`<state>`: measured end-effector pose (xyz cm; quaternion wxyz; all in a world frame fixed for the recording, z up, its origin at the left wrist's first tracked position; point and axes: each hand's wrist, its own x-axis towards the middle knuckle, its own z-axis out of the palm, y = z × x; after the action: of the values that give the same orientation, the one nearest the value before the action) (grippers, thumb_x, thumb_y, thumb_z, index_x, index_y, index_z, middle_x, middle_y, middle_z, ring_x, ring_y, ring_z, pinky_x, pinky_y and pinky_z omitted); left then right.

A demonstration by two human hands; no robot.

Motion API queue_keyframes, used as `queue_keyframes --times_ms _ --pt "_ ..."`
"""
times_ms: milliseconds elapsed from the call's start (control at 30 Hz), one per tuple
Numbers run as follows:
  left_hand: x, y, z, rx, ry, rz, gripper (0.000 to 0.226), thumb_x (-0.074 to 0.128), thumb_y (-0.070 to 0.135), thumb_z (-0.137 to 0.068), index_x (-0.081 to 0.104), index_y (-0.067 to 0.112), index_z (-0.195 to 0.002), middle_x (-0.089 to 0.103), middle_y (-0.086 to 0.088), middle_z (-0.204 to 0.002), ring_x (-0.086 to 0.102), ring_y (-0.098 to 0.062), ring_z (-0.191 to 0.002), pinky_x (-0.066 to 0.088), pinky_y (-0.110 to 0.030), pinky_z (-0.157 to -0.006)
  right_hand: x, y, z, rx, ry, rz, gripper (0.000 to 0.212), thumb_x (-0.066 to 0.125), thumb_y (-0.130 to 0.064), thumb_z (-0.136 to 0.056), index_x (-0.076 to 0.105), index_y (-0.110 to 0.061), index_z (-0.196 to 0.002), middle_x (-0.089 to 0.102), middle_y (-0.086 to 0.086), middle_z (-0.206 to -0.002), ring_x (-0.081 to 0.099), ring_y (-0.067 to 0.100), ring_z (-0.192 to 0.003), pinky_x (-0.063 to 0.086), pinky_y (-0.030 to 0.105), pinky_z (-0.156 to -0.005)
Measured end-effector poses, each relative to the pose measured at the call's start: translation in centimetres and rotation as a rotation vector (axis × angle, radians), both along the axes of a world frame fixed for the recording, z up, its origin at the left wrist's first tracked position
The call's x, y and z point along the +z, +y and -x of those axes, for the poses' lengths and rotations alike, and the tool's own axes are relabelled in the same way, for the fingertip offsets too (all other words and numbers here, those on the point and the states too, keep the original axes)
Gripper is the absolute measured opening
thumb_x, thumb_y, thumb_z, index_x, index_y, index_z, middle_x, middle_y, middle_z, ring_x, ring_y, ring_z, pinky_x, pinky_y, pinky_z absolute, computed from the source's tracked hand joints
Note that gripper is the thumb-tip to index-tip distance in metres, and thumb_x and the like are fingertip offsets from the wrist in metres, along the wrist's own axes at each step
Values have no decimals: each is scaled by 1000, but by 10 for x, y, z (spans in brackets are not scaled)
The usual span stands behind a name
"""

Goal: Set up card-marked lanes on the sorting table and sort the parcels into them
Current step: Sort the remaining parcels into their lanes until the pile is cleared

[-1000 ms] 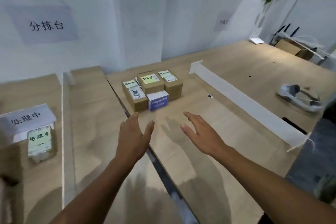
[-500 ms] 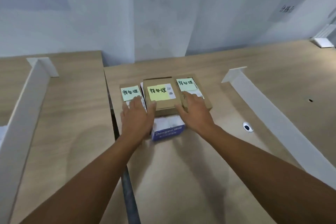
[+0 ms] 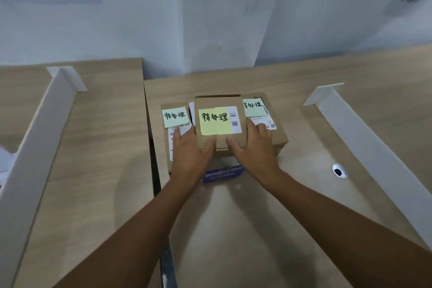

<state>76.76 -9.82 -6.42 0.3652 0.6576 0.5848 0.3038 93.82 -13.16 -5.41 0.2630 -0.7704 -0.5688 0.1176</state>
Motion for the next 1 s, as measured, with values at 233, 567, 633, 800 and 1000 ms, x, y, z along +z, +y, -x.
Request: queue_keyframes --times_ms 233,567,633,800,1000 --pt "74 -127 48 -30 -33 -150 44 60 31 -95 54 28 -139 59 6 -129 46 -16 -122 41 -41 -106 62 -123 37 71 289 -113 61 74 -42 -87 44 -24 -136 42 -6 -126 45 1 -110 49 29 -95" --pt "161 -365 209 151 -67 -266 47 66 41 -85 41 62 -119 56 49 -106 54 18 -108 40 1 -81 142 -304 183 374 346 -189 58 75 -39 -87 42 -22 -131 47 -4 -126 50 14 -116 51 30 -88" --pt "179 -403 241 203 -48 -304 46 66 41 -86 45 54 -125 58 44 -108 55 16 -109 39 1 -80 160 -330 215 464 333 -229 63 74 -38 -88 41 -20 -138 45 -4 -126 45 9 -113 43 27 -91" --pt "211 -478 313 353 33 -416 45 67 39 -88 52 41 -130 55 39 -109 50 15 -106 34 -1 -82 190 -379 296 631 304 -290 72 72 -39 -92 37 -13 -149 41 -4 -123 38 -1 -107 30 12 -93" --pt "219 -544 402 520 32 -404 44 64 44 -86 50 42 -129 63 26 -117 58 6 -107 48 -21 -80 207 -426 397 796 333 -258 71 69 -39 -92 34 -18 -151 43 1 -130 46 16 -125 41 30 -102"
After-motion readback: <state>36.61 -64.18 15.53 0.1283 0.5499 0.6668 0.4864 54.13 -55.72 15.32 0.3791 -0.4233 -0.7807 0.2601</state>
